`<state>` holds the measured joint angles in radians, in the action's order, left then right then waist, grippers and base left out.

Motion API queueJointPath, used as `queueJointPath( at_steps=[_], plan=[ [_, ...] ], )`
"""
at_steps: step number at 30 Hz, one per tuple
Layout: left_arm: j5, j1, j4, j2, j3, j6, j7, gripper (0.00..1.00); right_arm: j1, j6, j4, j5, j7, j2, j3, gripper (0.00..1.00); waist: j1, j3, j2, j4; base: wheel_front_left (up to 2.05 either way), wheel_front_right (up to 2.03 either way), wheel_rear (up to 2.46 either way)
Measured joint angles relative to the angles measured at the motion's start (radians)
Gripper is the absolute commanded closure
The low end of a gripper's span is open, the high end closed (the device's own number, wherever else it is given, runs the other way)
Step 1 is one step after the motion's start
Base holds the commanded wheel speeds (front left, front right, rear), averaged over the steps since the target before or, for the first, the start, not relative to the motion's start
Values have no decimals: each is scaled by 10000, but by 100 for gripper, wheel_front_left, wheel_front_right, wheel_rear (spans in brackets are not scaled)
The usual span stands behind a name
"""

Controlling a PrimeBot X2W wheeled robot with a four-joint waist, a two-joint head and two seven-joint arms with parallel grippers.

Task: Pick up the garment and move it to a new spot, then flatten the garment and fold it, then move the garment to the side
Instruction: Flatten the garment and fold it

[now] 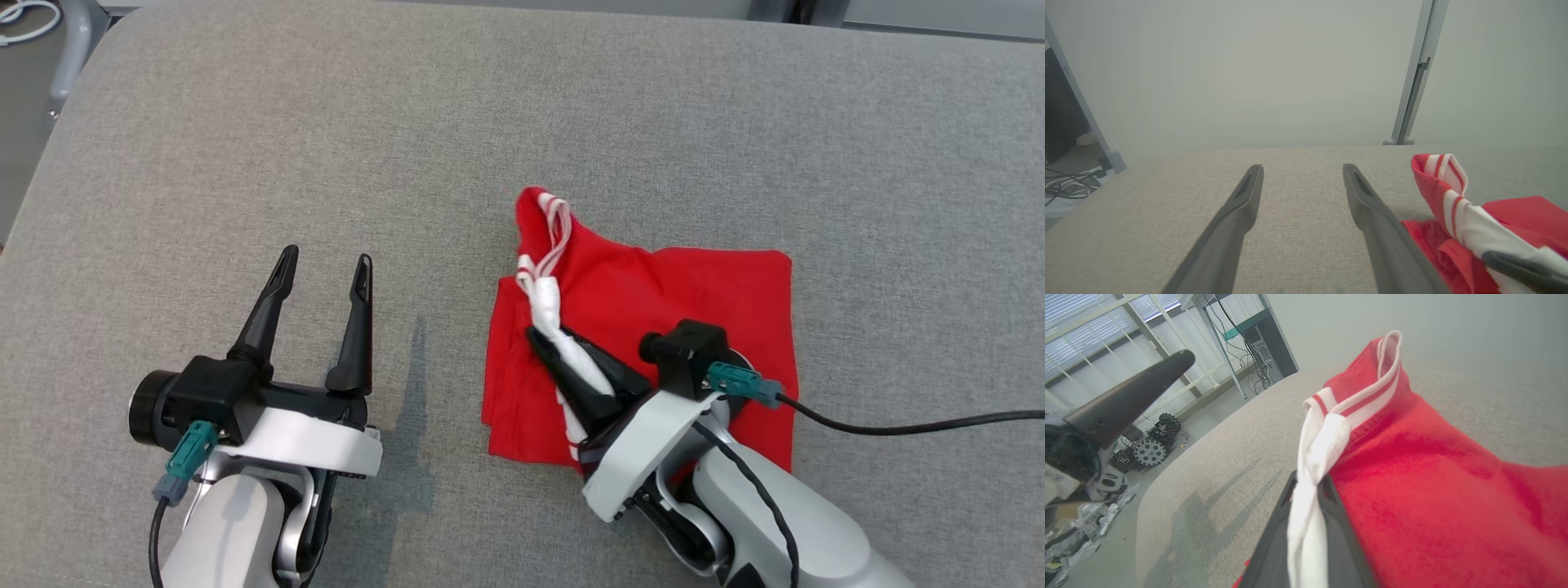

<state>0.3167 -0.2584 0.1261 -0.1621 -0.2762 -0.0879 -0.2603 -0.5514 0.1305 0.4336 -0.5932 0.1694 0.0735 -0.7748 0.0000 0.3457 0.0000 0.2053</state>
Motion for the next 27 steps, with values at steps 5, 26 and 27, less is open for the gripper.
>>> queueJointPath(
  at_steps=[5, 26, 27],
  plan=[
    [-96, -72, 81, 73, 61, 81, 0, 0, -402, 2, 71, -616, 366, -146, -763, 0, 0, 35, 0, -111, 0, 0, 0],
    [-274, 351, -274, -44, 892, -58, 0, 0, 2049, 2, -3996, 1833, 811, 1189, 4872, 0, 0, -493, 0, -1114, 0, 0, 0],
    [-261, 385, -347, -50, 947, -84, -2, 0, 2276, 2, -4161, 1969, 715, 1208, 5287, 0, 0, -552, 0, -1167, 0, 0, 0]
  ],
)
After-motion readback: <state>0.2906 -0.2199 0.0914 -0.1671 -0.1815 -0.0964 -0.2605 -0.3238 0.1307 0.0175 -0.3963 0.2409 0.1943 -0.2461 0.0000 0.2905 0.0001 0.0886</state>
